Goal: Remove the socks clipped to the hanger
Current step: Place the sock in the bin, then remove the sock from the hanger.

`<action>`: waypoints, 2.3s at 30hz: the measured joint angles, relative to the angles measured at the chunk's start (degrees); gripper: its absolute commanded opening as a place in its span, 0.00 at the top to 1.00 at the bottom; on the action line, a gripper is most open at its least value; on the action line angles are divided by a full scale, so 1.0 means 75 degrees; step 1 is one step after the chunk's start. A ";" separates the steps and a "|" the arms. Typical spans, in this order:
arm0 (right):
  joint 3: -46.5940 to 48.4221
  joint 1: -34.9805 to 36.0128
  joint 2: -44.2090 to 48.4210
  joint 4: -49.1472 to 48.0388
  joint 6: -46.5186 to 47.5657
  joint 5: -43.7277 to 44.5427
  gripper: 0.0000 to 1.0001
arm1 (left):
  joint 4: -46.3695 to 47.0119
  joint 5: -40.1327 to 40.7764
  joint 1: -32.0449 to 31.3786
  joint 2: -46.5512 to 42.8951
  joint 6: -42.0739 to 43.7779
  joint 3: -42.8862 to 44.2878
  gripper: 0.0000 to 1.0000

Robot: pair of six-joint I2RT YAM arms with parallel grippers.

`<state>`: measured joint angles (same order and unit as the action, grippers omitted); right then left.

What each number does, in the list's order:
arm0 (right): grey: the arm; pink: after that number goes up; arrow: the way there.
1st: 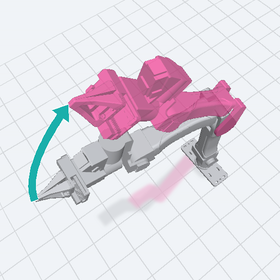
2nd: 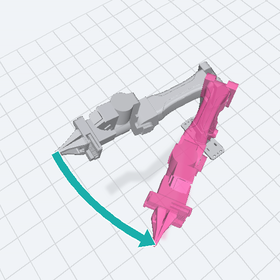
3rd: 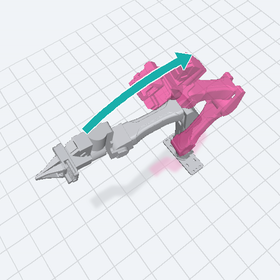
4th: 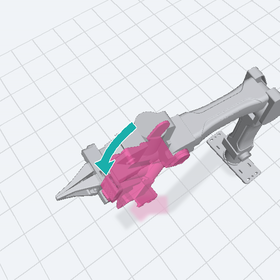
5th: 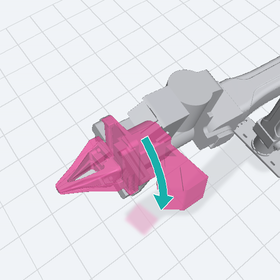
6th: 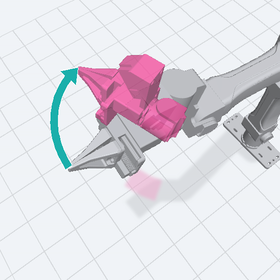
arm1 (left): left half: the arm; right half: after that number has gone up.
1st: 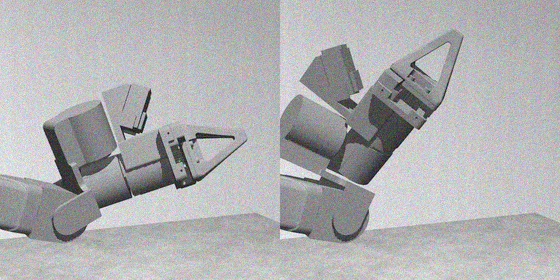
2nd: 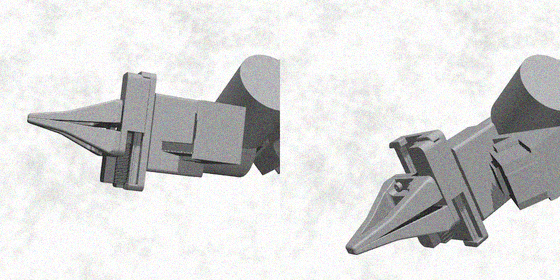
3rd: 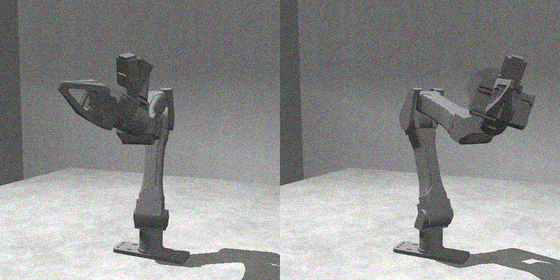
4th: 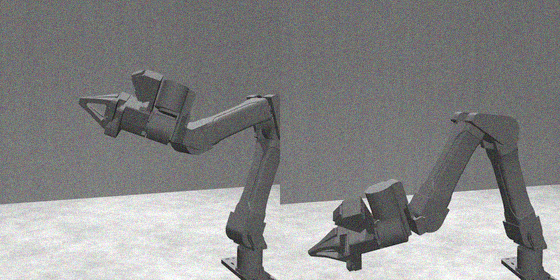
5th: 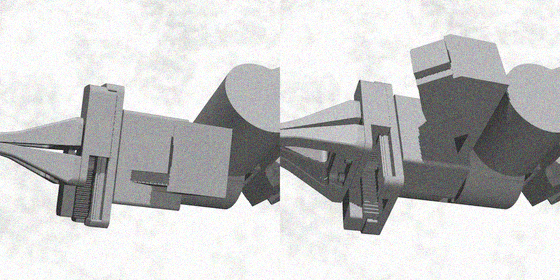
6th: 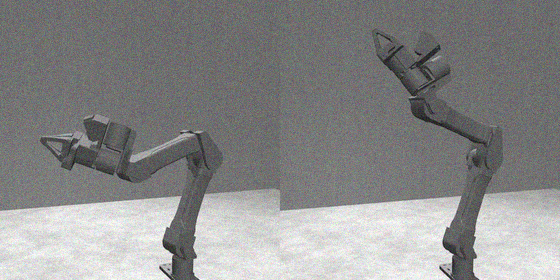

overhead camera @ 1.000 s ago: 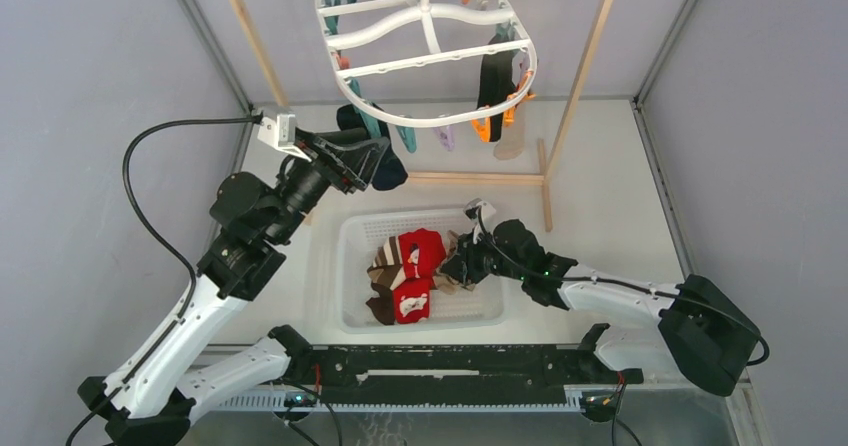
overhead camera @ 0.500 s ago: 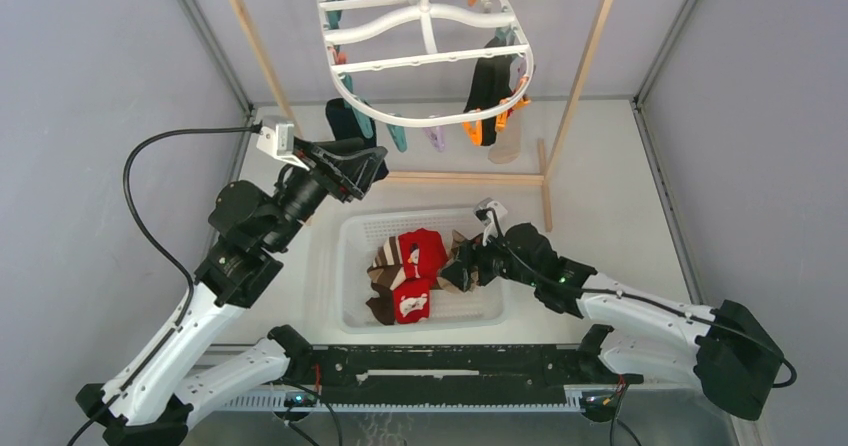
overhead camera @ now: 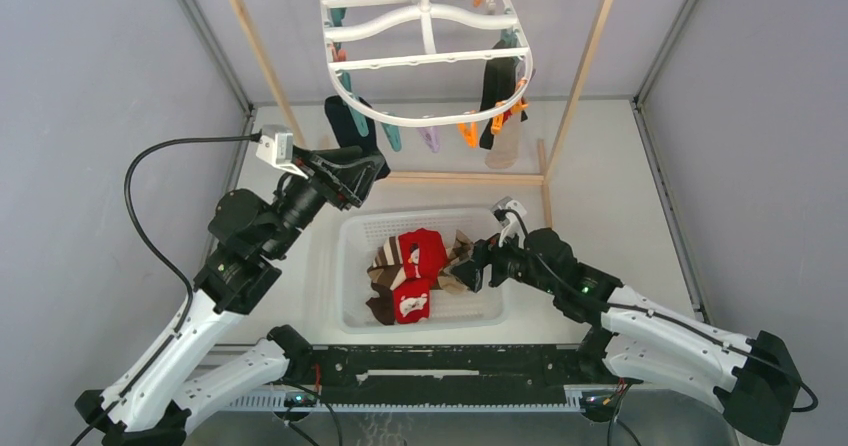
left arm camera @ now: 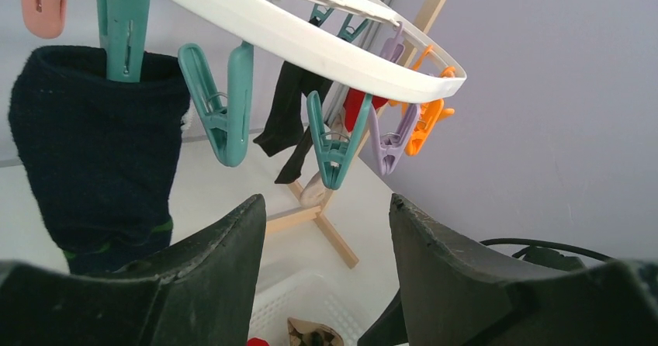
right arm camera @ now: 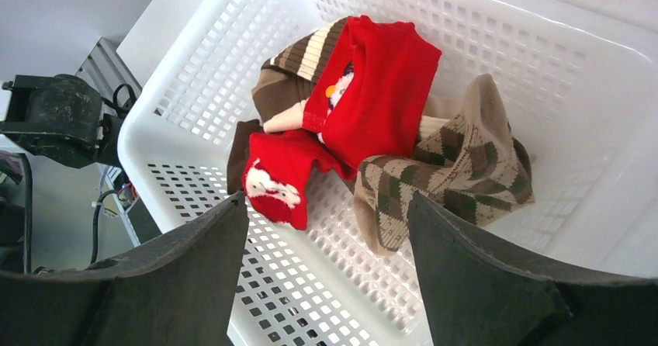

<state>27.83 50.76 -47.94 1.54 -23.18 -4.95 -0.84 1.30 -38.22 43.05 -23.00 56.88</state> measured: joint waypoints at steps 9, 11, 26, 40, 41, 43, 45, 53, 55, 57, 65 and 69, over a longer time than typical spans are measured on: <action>0.0093 -0.0017 0.0076 0.0291 0.0052 0.0309 0.16 | -0.0026 0.0017 0.0000 -0.0143 -0.0006 -0.0143 0.35; 0.0201 -0.0093 -0.0050 0.0294 0.0096 0.0341 0.16 | -0.0026 0.0032 0.0000 -0.0175 -0.0006 -0.0169 0.35; 0.0358 -0.2314 -0.0498 0.0067 0.0154 0.0003 0.14 | -0.0038 0.0154 0.0000 -0.0256 -0.0012 -0.0248 0.35; 0.0425 -0.3981 -0.1577 -0.1769 0.0099 -0.0624 0.11 | -0.0201 0.0201 0.0003 -0.0353 -0.0015 -0.0382 0.19; 0.0449 -0.4065 -0.1673 -0.1923 0.0105 -0.0627 0.11 | -0.0224 0.0204 0.0003 -0.0361 -0.0017 -0.0411 0.14; 0.0469 -0.4229 -0.1827 -0.2232 0.0105 -0.0647 0.10 | -0.0254 0.0204 0.0003 -0.0379 -0.0012 -0.0463 0.01; 0.0495 -0.4465 -0.2078 -0.2716 0.0114 -0.0723 0.09 | -0.0321 0.0207 0.0003 -0.0385 -0.0020 -0.0493 0.00; 0.0629 -0.5429 -0.3433 -0.4683 0.0050 -0.1649 0.08 | -0.0446 0.0204 0.0003 -0.0428 -0.0064 -0.0498 0.00; 0.0644 -0.5671 -0.3791 -0.5266 -0.0099 -0.2020 0.08 | -0.0443 0.0201 0.0003 -0.0449 -0.0067 -0.0548 0.00; 0.0682 -0.5826 -0.4092 -0.5764 -0.0283 -0.2378 0.08 | -0.0455 0.0198 0.0003 -0.0466 -0.0073 -0.0644 0.00; 0.1201 -0.5939 -0.4934 -0.7070 -0.0968 -0.3515 0.23 | -0.0481 0.0105 0.0006 -0.0539 -0.0169 -0.1046 0.00; 0.1256 -0.5933 -0.5155 -0.7455 -0.1256 -0.3902 0.44 | -0.0501 0.0055 0.0006 -0.0659 -0.0265 -0.1349 0.00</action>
<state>37.26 6.26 -86.61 -54.37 -32.60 -34.22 -4.60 1.72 -38.17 38.11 -24.99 46.76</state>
